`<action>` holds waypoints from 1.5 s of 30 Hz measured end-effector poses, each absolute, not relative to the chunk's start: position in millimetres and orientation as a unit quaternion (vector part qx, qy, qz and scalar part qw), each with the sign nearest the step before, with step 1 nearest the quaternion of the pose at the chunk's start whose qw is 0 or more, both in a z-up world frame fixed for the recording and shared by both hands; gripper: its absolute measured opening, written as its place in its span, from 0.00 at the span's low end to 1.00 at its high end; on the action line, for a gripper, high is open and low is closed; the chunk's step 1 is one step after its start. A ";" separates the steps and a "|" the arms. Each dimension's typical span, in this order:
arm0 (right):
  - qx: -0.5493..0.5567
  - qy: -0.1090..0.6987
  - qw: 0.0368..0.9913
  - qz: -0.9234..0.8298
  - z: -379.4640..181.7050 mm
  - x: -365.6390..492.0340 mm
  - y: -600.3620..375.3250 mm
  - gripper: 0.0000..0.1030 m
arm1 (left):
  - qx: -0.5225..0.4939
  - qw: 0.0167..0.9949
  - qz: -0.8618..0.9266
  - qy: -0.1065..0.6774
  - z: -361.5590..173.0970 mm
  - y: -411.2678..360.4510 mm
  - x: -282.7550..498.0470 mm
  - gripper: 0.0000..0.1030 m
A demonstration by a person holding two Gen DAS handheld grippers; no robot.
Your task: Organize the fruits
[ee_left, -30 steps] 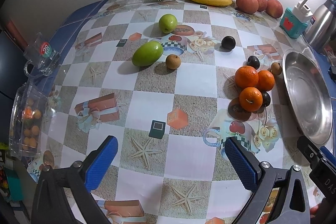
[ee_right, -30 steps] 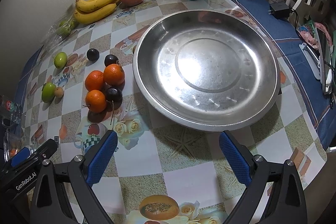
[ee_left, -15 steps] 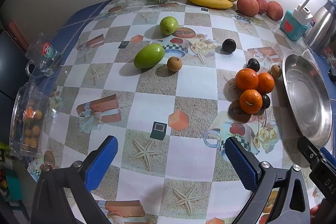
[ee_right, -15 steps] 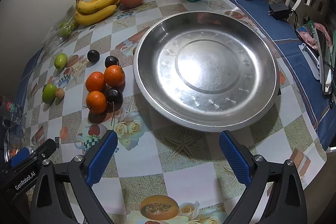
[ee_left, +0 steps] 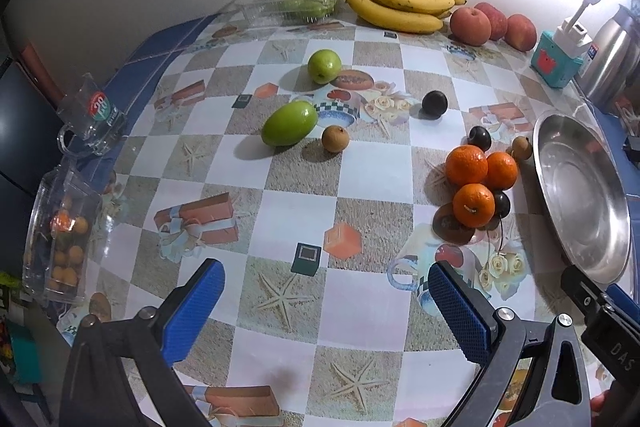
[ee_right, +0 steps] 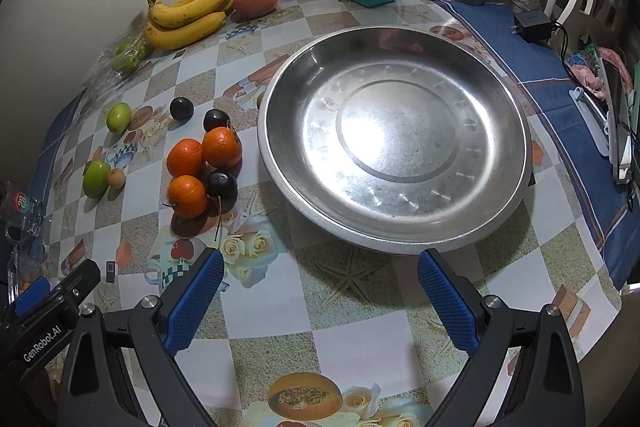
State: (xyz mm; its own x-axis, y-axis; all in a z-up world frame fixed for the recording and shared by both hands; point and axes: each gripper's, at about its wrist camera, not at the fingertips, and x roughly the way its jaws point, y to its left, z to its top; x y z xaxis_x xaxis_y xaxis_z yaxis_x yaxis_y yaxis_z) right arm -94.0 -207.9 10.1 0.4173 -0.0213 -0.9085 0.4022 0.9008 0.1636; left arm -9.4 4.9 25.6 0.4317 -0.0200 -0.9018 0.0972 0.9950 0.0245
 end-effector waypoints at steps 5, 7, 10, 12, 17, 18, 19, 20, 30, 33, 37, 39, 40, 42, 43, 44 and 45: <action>0.179 0.520 0.826 -0.126 11.9 -94.2 -206.5 0.95 | 0.036 0.853 -0.036 0.519 31.6 5.5 -10.6 1.00; 0.175 0.517 0.829 -0.125 13.4 -93.5 -205.2 0.95 | 0.043 0.857 -0.031 0.512 33.6 4.4 -10.0 1.00; 0.171 0.509 0.835 -0.120 16.8 -92.0 -202.1 0.95 | 0.051 0.863 -0.015 0.502 37.7 4.6 -5.7 1.00; 0.168 0.499 0.842 -0.120 21.0 -90.8 -200.4 0.95 | 0.048 0.865 -0.005 0.499 41.0 6.0 -1.4 1.00; 0.163 0.488 0.849 -0.120 26.1 -81.9 -196.2 0.95 | 0.034 0.869 0.016 0.494 48.3 5.4 11.0 1.00; 0.162 0.488 0.849 -0.119 25.8 -79.5 -194.9 0.95 | 0.034 0.869 0.022 0.493 49.6 4.3 13.9 1.00; 0.162 0.489 0.849 -0.119 25.7 -76.7 -194.1 0.95 | 0.032 0.869 0.027 0.492 50.4 3.5 16.5 1.00; 0.162 0.489 0.849 -0.119 25.6 -74.3 -193.7 0.95 | 0.031 0.870 0.031 0.491 51.3 2.3 19.1 1.00; 0.174 0.495 0.840 -0.139 17.4 -42.4 -198.4 0.95 | 0.029 0.861 0.058 0.504 34.9 -5.1 49.7 1.00; 0.177 0.494 0.839 -0.140 15.7 -33.2 -201.5 0.95 | 0.015 0.858 0.057 0.511 32.1 0.5 60.4 1.00; 0.184 0.494 0.839 -0.137 14.1 -19.5 -203.6 0.95 | -0.007 0.854 0.056 0.518 29.7 9.1 73.4 1.00; 0.185 0.496 0.838 -0.135 13.4 -14.8 -202.5 0.95 | -0.008 0.853 0.057 0.519 29.0 10.8 77.5 1.00; 0.185 0.497 0.837 -0.132 13.1 -12.3 -201.7 0.95 | -0.008 0.852 0.057 0.520 28.3 11.4 79.1 1.00; 0.195 0.501 0.834 -0.126 11.8 -8.2 -200.9 0.97 | -0.009 0.850 0.052 0.524 26.5 12.4 82.0 1.00; 0.201 0.502 0.832 -0.122 11.4 -6.6 -200.9 0.97 | -0.013 0.848 0.049 0.527 25.2 13.2 83.5 1.00; 0.206 0.503 0.831 -0.120 11.2 -4.9 -200.7 0.97 | -0.018 0.846 0.047 0.531 24.2 14.7 85.2 1.00; 0.209 0.506 0.828 -0.121 11.2 -2.9 -200.3 0.97 | -0.022 0.845 0.046 0.532 24.0 15.4 86.6 1.00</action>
